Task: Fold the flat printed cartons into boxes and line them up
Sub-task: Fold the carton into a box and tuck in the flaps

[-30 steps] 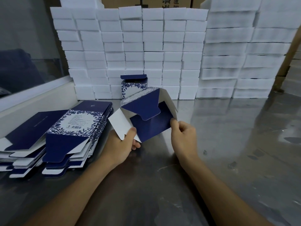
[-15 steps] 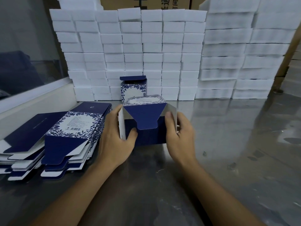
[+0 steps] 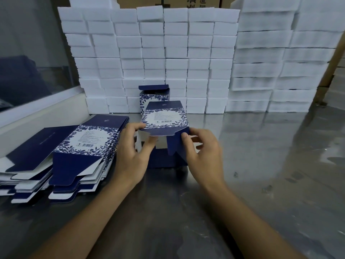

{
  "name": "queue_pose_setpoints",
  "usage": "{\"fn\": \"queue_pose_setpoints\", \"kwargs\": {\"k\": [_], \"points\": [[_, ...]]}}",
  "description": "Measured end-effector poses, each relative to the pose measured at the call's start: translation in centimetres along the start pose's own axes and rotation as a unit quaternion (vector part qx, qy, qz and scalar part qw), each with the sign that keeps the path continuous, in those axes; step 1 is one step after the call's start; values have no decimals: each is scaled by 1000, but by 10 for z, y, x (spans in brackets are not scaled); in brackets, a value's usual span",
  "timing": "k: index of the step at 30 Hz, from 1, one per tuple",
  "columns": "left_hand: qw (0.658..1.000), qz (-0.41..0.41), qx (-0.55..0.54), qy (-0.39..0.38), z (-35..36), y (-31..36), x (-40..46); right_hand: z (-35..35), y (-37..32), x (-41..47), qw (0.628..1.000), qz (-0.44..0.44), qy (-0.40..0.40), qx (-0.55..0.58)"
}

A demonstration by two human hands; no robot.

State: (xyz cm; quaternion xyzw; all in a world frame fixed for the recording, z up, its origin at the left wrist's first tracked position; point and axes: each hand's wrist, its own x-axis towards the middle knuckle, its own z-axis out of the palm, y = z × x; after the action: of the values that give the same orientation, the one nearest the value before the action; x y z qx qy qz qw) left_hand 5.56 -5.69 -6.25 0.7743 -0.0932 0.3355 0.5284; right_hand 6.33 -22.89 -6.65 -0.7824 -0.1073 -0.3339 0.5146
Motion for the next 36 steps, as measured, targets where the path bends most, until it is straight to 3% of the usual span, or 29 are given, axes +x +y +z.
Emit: {"fn": "queue_pose_setpoints", "kwargs": {"k": [3,6,17,22,33,36], "points": [[992,88,92,-11,1,-2,-2,-4,-1,2,999,-15,33,-18],[986,119,117,-10,0,-3,-2,-6,-1,4,998,-32,53,-32],[987,102,123,21,-2,4,-2,-5,5,8,996,-48,68,-36],[987,89,130,27,-6,3,1,-3,13,5,998,30,-21,-47],[987,79,136,21,-3,2,1,-1,18,8,995,69,-40,-56],[989,69,125,24,-5,0,3,0,23,6,989,108,-82,-53]]}}
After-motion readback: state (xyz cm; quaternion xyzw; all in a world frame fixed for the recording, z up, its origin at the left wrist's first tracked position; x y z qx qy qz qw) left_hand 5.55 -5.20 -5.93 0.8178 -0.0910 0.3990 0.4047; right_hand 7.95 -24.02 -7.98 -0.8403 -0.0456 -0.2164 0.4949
